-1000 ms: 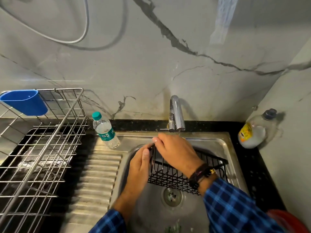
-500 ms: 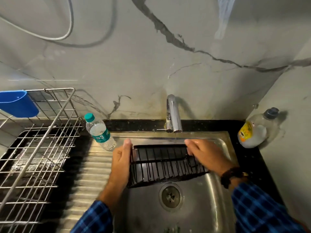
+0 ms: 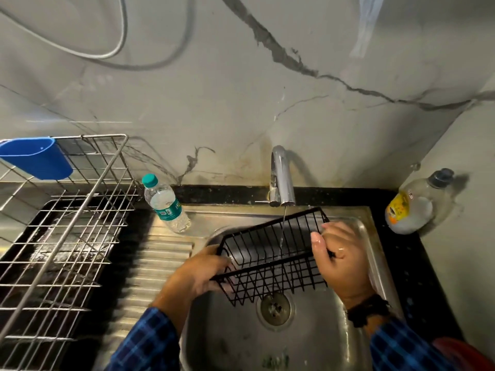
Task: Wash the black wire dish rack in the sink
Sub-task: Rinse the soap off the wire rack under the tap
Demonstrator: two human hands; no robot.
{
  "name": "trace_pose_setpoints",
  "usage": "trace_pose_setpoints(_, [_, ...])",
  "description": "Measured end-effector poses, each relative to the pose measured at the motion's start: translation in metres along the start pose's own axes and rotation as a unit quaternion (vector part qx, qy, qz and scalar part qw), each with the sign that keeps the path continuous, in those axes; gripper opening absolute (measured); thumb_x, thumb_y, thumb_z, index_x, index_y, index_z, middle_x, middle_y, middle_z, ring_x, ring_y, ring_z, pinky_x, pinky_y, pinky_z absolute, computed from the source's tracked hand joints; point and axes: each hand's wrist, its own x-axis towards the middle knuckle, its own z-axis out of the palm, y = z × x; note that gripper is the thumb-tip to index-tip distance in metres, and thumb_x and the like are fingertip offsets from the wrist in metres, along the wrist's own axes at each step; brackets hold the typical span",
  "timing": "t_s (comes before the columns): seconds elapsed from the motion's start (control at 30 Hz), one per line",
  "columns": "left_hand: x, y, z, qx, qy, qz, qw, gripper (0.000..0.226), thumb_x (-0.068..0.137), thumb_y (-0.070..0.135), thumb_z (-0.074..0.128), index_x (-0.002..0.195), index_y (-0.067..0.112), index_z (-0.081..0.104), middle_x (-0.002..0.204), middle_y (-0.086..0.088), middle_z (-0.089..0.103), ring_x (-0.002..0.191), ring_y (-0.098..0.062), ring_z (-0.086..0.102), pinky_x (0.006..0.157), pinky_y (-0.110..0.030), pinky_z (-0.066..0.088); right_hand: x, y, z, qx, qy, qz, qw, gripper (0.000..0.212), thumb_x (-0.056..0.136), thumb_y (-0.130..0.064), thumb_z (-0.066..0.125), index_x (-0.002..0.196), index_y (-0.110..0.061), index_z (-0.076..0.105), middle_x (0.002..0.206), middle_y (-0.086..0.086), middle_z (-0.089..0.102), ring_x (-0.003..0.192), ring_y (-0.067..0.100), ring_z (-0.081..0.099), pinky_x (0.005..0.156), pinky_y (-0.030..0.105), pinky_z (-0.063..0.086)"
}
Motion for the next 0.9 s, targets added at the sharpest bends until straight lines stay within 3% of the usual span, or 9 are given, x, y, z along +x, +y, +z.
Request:
trace_pose_setpoints(0.13, [0.003,-0.012,0.008,-0.014,0.071,0.092,0.993,0.055,0.094,-0.011,0.054,0.134,0.027,0.048,0.117,-0.018,0.065,0.104,-0.037,0.068,0.078,-0.052,0.062,-0.003,-0.001,0.0,0.08,-0.032,0.281,0.956,0.014,0.098,-0.024,0.056,0.106,-0.016,0.065,0.113,-0.004,0.061,0.106,0.008,0.057,0.095,0.022,0.045])
trace_pose_setpoints(0.23, [0.005,-0.014,-0.001,-0.023,0.042,0.155,0.987,0.065,0.093,-0.015,0.052,0.131,0.038,0.046,0.121,-0.018,0.059,0.095,-0.029,0.063,0.062,-0.035,0.057,0.004,0.015,-0.002,0.183,-0.163,0.584,0.774,0.059,0.083,-0.057,0.068,0.134,-0.031,0.051,0.135,-0.01,0.053,0.122,0.017,0.052,0.098,0.044,0.05])
trace_pose_setpoints(0.3, [0.003,-0.014,-0.01,0.061,0.021,0.219,0.974,0.068,0.095,-0.012,0.052,0.132,0.044,0.041,0.123,-0.007,0.061,0.1,-0.019,0.065,0.071,-0.031,0.056,0.009,0.026,-0.002,0.21,-0.196,0.633,0.719,0.048,0.083,-0.05,0.074,0.124,-0.033,0.057,0.127,-0.003,0.059,0.114,0.024,0.056,0.081,0.048,0.056])
trace_pose_setpoints(0.37, [-0.001,-0.014,-0.017,0.146,0.018,0.284,0.948,0.062,0.097,-0.005,0.054,0.134,0.041,0.036,0.125,0.003,0.061,0.112,-0.013,0.065,0.087,-0.032,0.057,0.011,0.03,-0.002,0.214,-0.18,0.599,0.751,0.027,0.093,-0.025,0.068,0.115,-0.041,0.066,0.122,-0.002,0.063,0.111,0.024,0.06,0.075,0.045,0.056])
trace_pose_setpoints(0.43, [-0.002,-0.016,-0.014,0.193,0.042,0.313,0.929,0.045,0.097,0.008,0.059,0.129,0.032,0.038,0.122,0.003,0.062,0.115,-0.014,0.063,0.095,-0.034,0.055,0.018,0.026,-0.002,0.147,-0.181,0.522,0.82,0.046,0.095,-0.002,0.052,0.101,-0.043,0.074,0.116,-0.008,0.067,0.107,0.034,0.063,0.074,0.052,0.058])
trace_pose_setpoints(0.53, [-0.002,-0.016,-0.001,0.187,0.16,0.255,0.935,0.02,0.096,0.029,0.066,0.107,0.026,0.05,0.101,0.0,0.069,0.094,-0.017,0.068,0.077,-0.036,0.058,0.022,0.024,0.0,0.125,-0.183,0.486,0.846,0.065,0.083,0.014,0.036,0.093,-0.037,0.075,0.118,-0.015,0.067,0.098,0.046,0.063,0.075,0.056,0.057])
trace_pose_setpoints(0.6, [-0.002,-0.012,0.003,0.14,0.221,0.223,0.939,0.023,0.092,0.031,0.071,0.095,0.023,0.049,0.09,-0.005,0.07,0.081,-0.025,0.07,0.065,-0.039,0.057,0.014,0.027,-0.004,0.161,-0.174,0.465,0.853,0.066,0.081,0.02,0.038,0.089,-0.035,0.074,0.121,-0.013,0.066,0.098,0.023,0.065,0.083,0.044,0.055])
trace_pose_setpoints(0.7, [0.001,-0.001,0.012,0.114,0.173,0.222,0.953,0.035,0.091,0.007,0.069,0.109,0.024,0.045,0.1,-0.006,0.071,0.088,-0.023,0.071,0.076,-0.043,0.06,-0.006,0.027,-0.017,0.211,-0.12,0.392,0.887,0.063,0.077,0.03,0.044,0.085,-0.026,0.072,0.122,-0.016,0.064,0.122,0.006,0.057,0.109,0.038,0.045])
trace_pose_setpoints(0.9, [0.012,0.039,0.05,0.19,0.14,0.273,0.933,0.048,0.091,-0.001,0.061,0.133,0.021,0.053,0.114,0.0,0.07,0.109,-0.017,0.066,0.101,-0.035,0.053,-0.025,0.049,-0.022,0.127,-0.031,0.362,0.923,0.066,0.083,0.023,0.05,0.112,-0.035,0.067,0.134,-0.012,0.061,0.13,0.006,0.054,0.11,0.034,0.042])
